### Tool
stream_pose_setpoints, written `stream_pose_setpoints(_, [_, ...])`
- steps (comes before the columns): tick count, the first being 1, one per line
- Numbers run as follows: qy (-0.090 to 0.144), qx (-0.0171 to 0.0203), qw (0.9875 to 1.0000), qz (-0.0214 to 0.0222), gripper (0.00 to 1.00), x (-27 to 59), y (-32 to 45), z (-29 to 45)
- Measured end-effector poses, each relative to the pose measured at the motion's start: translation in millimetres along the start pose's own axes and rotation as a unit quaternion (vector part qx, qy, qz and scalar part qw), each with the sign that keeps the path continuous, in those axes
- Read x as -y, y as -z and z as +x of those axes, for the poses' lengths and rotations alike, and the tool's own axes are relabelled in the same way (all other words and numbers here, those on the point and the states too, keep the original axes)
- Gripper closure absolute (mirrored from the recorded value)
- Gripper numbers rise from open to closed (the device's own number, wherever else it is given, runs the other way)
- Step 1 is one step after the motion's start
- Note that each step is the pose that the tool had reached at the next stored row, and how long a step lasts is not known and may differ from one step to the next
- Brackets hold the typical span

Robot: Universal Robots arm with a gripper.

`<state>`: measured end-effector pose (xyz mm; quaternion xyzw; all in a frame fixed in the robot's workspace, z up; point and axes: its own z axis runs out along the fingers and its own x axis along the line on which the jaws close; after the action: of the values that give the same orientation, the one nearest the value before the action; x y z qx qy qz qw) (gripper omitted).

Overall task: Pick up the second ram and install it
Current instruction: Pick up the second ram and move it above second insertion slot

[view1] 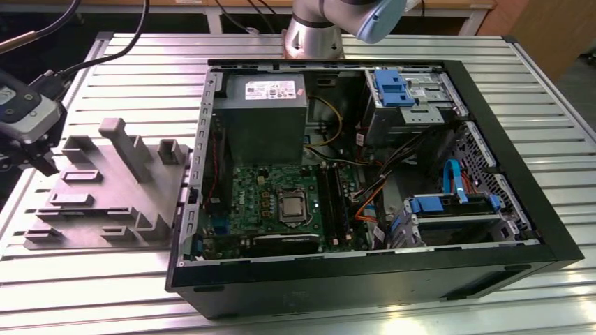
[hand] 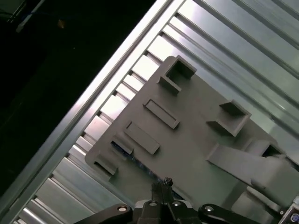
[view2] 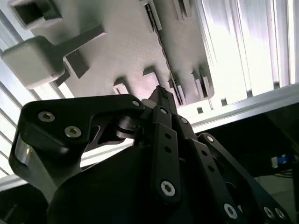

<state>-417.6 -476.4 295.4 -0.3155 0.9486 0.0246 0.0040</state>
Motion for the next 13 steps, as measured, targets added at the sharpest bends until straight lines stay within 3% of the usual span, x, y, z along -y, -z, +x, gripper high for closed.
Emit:
stream_pose_setpoints(6, [0.054,-0.0024,0.9985,-0.0012,0.90,0.1,-1.4,0.0])
stream_pose_setpoints(10, [0.090,-0.0040,0.9959,-0.0021,0.90,0.1,-2.4,0.1])
stream_pose_setpoints(13, [0.118,-0.0052,0.9930,-0.0027,0.90,0.1,-3.1,0.1])
